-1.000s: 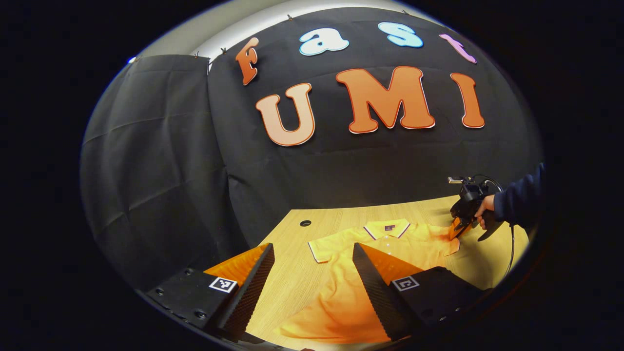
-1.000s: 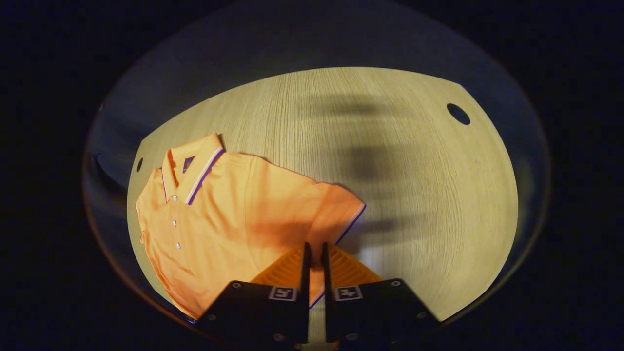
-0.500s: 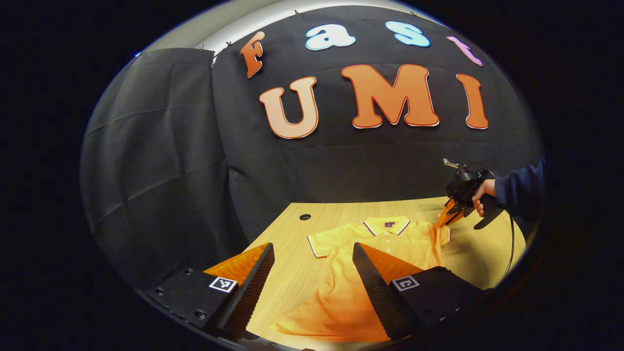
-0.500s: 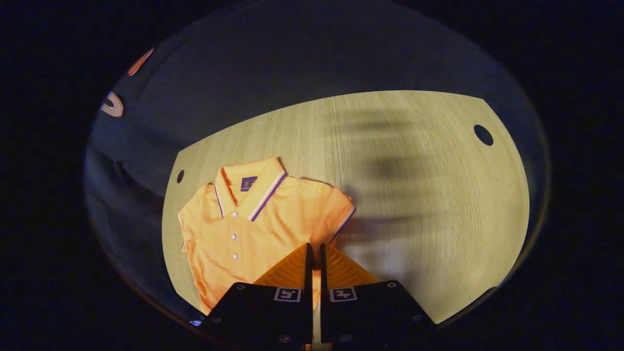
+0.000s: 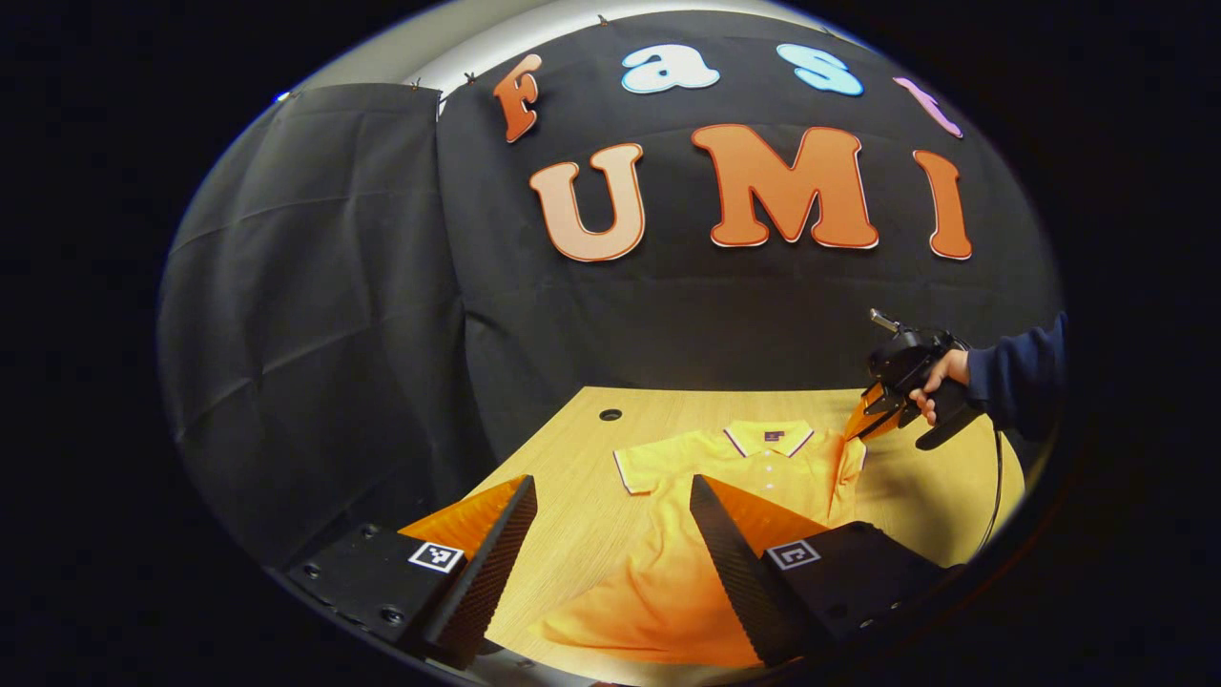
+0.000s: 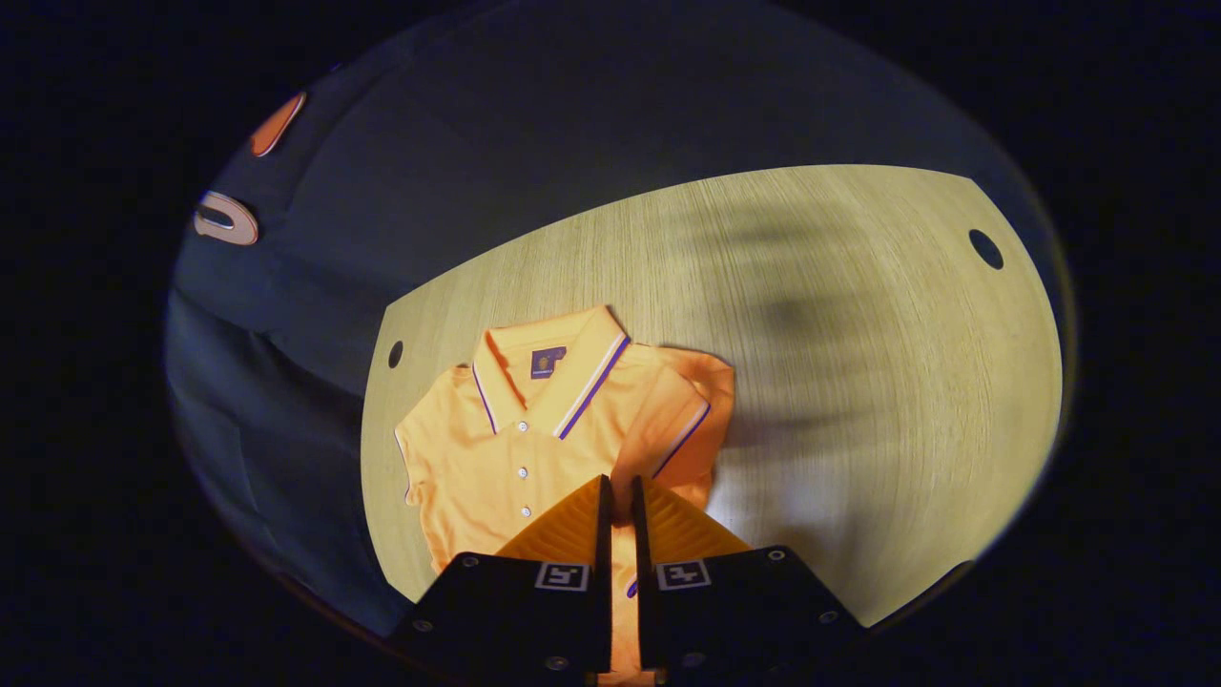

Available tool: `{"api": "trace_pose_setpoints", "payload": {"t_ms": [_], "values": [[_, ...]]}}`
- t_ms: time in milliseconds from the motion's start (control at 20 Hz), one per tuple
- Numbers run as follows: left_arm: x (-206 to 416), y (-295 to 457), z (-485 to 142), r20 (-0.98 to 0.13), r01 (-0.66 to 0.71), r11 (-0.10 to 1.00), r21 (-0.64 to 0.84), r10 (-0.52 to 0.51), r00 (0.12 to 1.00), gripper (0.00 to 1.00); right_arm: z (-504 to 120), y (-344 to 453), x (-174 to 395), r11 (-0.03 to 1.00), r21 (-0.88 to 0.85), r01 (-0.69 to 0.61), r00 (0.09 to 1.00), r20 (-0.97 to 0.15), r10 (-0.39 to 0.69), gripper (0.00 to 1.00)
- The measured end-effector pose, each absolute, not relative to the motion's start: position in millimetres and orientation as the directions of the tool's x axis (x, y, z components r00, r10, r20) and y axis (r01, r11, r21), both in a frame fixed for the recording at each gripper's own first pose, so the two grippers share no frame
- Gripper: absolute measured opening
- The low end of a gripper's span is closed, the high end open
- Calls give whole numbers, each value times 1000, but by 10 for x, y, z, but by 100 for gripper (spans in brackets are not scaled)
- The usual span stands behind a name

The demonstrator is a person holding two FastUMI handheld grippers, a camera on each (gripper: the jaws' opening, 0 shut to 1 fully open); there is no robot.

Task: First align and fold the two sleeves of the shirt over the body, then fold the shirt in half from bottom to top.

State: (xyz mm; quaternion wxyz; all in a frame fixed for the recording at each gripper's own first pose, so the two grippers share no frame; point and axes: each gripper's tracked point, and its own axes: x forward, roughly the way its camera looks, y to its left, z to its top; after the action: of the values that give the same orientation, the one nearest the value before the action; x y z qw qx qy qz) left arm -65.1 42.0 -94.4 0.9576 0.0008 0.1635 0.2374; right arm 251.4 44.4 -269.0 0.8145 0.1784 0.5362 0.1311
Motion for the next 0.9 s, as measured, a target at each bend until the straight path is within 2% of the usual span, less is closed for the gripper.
{"api": "trace_pose_setpoints", "payload": {"t_ms": [150, 250, 300, 400, 450, 500, 550, 600, 650, 900], "values": [[-715, 423, -995, -329, -470, 880, 70, 465, 822, 99, -2647, 585, 2536, 879, 474, -46, 398, -798, 452, 19], [-707, 414, -993, -334, -472, 878, 74, 468, 818, 99, -2623, 589, 2522, 876, 480, -48, 398, -796, 457, 26], [-708, 423, -974, -331, -472, 878, 76, 469, 819, 99, -2622, 593, 2526, 878, 476, -55, 403, -794, 456, 26], [-702, 452, -935, -325, -471, 879, 73, 467, 822, 99, -2587, 560, 2513, 881, 468, -67, 414, -790, 451, 35], [-701, 476, -924, -325, -471, 880, 66, 465, 824, 99, -2549, 536, 2507, 881, 468, -69, 425, -785, 450, 34], [-695, 513, -940, -327, -471, 880, 53, 461, 825, 99, -2511, 508, 2503, 880, 470, -68, 438, -779, 449, 40], [-672, 531, -966, -336, -467, 883, 36, 451, 827, 99, -2485, 478, 2486, 880, 470, -65, 448, -774, 446, 62], [-649, 565, -1006, -344, -466, 885, 19, 443, 828, 99, -2458, 439, 2455, 882, 467, -60, 461, -771, 439, 54], [-620, 612, -1030, -354, -461, 887, 2, 432, 829, 99, -2437, 400, 2427, 885, 462, -60, 470, -769, 433, 72], [-302, 826, -1291, -421, -409, 906, -104, 333, 844, 99, -2417, 163, 2229, 903, 430, -11, 527, -765, 371, 86]]}}
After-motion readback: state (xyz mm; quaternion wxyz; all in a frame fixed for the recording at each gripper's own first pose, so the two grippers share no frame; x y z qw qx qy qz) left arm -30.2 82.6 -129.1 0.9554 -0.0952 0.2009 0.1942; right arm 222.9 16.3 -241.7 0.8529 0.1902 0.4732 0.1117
